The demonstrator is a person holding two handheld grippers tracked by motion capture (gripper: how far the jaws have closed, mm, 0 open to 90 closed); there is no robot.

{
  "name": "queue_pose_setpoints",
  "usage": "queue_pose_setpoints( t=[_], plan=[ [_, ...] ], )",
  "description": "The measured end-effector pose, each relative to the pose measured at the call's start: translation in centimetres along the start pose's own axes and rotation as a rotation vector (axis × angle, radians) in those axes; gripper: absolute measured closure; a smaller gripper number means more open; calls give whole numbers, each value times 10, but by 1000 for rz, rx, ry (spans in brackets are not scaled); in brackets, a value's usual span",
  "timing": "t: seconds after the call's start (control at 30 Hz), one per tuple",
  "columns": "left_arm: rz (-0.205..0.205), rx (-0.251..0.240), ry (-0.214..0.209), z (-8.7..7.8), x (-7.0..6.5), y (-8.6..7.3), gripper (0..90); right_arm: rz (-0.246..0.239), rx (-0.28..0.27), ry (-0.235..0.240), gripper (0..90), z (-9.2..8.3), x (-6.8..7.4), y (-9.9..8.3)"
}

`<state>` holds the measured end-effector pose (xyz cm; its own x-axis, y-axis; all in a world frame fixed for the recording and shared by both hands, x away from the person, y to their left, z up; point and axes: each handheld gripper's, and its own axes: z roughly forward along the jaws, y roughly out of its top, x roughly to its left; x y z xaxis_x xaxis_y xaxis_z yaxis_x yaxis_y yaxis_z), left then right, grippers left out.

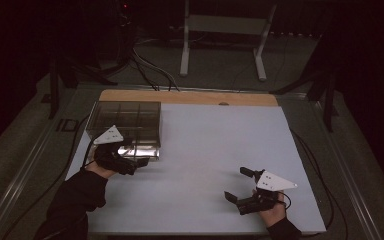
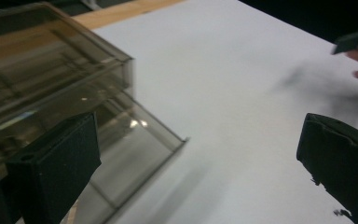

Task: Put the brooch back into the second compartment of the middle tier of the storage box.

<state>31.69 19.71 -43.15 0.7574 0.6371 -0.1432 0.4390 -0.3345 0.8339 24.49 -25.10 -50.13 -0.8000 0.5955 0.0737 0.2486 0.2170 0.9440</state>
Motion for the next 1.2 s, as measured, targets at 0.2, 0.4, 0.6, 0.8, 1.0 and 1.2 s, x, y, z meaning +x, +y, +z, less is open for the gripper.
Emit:
queue_pose_setpoints(
  t=[0.2,0.4,0.6,0.8,1.0,1.2],
  plan=[
    [8,-2,-24,4,-8,-4,3,-5,1,6,0,1,1,1],
    [16,-13,-44,5,-18,-10,3,-6,0,12,0,2,1,1],
    [17,-26,-54,7,-26,-24,3,-6,-5,8,0,1,0,2],
    [6,-14,-75,11,-30,-40,3,-5,0,11,0,2,1,2],
    [39,-10,-84,16,-40,-53,3,-8,0,9,0,1,1,2],
    [51,-1,-85,16,-45,-70,3,-9,1,12,0,2,1,1]
  ],
)
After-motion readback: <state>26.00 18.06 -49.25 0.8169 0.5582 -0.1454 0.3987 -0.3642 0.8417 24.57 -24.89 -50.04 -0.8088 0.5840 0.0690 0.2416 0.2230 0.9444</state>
